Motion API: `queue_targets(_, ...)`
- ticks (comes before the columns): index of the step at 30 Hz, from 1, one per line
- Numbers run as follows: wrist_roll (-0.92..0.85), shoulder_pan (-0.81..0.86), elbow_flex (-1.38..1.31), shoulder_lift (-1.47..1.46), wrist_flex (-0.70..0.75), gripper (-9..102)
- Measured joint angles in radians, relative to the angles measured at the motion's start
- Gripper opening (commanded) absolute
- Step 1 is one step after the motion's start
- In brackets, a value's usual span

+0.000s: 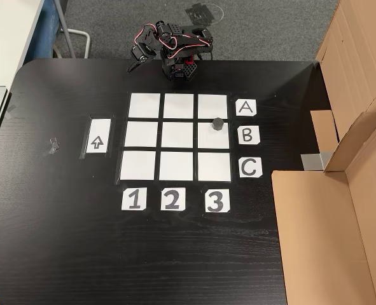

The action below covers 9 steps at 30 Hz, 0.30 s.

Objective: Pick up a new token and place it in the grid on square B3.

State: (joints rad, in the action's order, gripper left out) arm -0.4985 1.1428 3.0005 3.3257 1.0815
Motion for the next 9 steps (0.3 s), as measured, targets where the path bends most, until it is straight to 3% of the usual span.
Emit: queue_targets(9, -0.009, -0.014, 0.000, 0.000, 0.000, -1)
